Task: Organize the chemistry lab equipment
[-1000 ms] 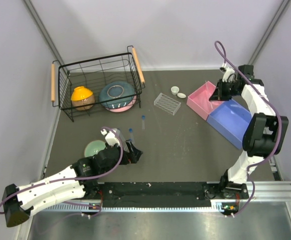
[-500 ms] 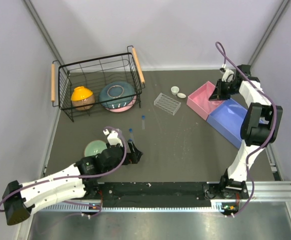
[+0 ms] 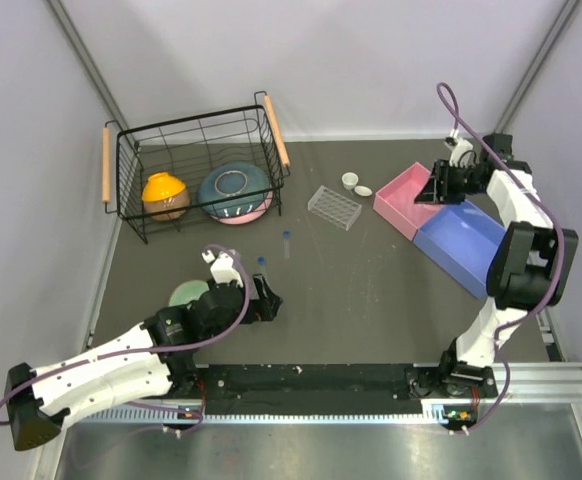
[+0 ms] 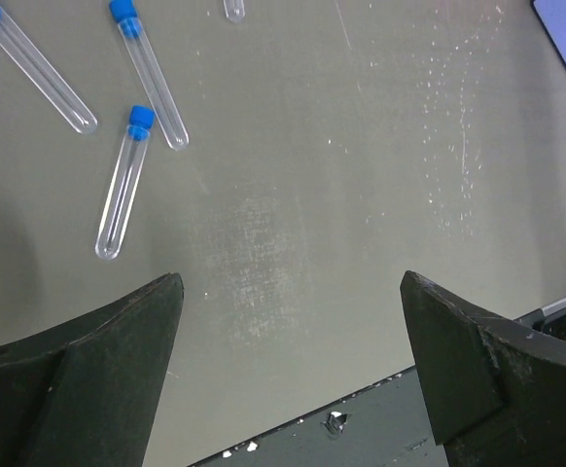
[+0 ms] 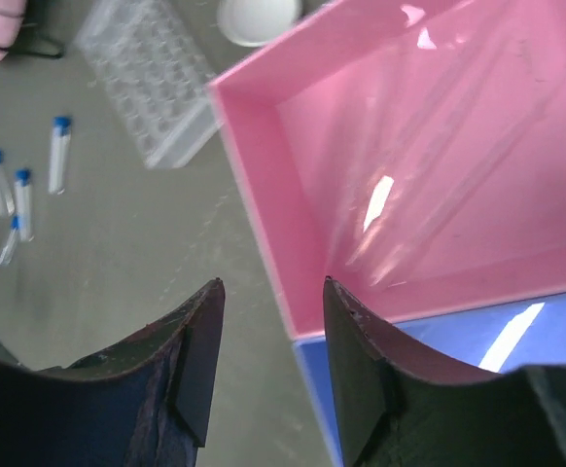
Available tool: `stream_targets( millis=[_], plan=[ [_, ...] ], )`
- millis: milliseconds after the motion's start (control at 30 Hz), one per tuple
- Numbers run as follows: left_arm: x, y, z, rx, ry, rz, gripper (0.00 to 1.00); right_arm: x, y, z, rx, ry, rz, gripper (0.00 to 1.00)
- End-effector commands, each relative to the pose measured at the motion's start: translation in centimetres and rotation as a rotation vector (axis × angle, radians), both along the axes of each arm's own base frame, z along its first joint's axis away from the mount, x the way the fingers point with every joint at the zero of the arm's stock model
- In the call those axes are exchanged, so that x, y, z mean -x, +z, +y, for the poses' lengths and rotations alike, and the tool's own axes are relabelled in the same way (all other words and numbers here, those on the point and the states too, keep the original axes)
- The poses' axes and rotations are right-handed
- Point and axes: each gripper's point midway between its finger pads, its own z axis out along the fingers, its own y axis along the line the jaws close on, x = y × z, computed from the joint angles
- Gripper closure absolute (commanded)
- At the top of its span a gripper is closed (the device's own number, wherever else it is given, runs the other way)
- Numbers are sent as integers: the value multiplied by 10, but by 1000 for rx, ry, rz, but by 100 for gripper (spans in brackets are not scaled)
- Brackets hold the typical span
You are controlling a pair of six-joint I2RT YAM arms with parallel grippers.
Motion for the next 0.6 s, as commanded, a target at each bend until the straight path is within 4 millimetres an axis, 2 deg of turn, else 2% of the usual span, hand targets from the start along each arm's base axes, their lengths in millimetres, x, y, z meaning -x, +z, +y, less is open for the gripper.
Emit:
stream_targets(
  millis=[0,33,67,200,367,400,433,500,533,567],
  plan=[
    [-4,19,13,-49,21,-34,1,37,74,26,-69,163,-244,51],
    [-4,20,14,-53,23,-33,1,46,82,31,-83,184,-270,50],
    [-4,20,15,-63,21,-34,1,59,100,39,-100,216,-325,48],
    [-3,23,20,-102,11,-27,1,98,109,50,-94,267,-400,43],
    [-5,19,31,-197,21,5,1,134,108,56,-55,309,-479,37],
    [-7,21,32,-205,21,6,1,142,100,59,-59,317,-470,34],
    [-10,20,35,-212,26,25,1,149,103,60,-48,325,-503,33],
    [-15,18,36,-241,4,49,1,160,91,63,-52,346,-505,26],
    [-23,17,41,-243,27,65,1,166,91,65,-47,352,-526,23],
    [-23,13,38,-253,-14,91,1,170,89,67,-58,361,-534,20]
  ],
)
